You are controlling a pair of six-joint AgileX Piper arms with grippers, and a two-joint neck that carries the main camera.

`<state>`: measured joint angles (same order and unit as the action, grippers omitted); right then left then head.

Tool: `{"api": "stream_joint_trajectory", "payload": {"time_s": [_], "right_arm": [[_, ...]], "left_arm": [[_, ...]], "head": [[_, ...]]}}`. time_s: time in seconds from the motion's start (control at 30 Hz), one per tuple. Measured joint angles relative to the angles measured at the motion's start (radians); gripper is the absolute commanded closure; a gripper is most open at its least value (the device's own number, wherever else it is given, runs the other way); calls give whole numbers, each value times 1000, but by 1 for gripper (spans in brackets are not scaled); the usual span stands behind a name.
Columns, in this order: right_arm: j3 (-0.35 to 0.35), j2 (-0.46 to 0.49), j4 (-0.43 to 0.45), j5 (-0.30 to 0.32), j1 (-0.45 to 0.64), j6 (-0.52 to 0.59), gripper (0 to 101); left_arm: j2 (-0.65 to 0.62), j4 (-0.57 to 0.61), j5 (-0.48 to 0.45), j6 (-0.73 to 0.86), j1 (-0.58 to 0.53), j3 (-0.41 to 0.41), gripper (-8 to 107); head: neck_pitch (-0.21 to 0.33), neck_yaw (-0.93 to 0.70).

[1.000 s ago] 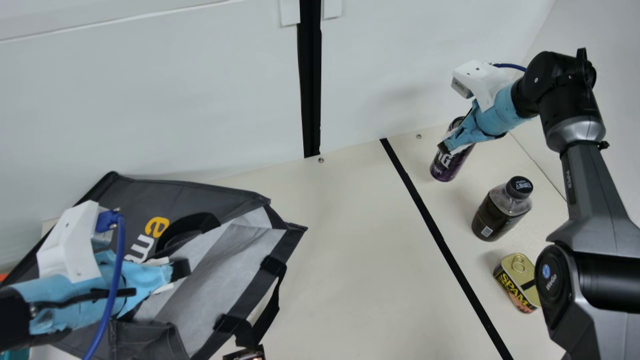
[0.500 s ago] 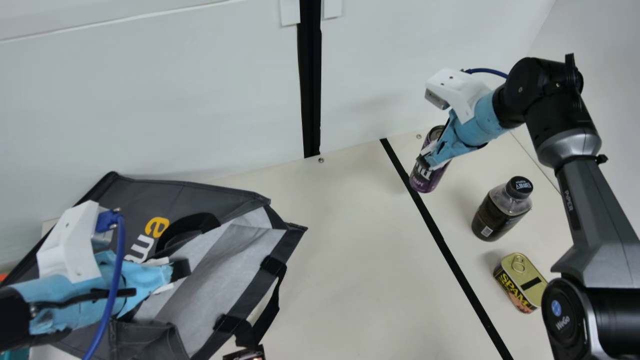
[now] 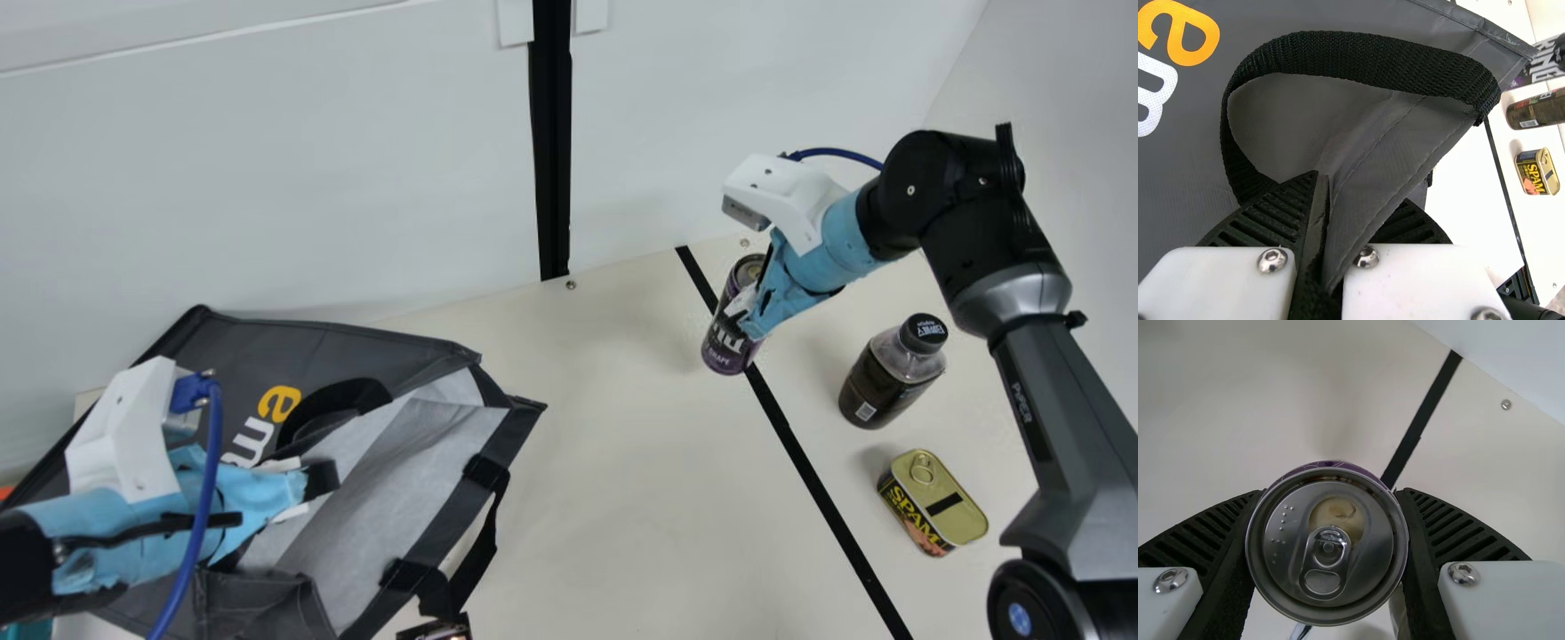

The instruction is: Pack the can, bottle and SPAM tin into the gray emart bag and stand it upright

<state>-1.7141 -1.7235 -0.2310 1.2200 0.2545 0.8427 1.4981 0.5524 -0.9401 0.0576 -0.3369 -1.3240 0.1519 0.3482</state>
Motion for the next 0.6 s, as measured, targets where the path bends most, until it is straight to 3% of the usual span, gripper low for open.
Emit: {"api": "stream_joint_trajectory", "payload": {"time_s": [0.6], "right_arm": [[187, 146, -52, 0, -71, 149, 101]], "left_arm": [[0, 0, 0, 0, 0, 0, 107]], "head": [[0, 0]]}}
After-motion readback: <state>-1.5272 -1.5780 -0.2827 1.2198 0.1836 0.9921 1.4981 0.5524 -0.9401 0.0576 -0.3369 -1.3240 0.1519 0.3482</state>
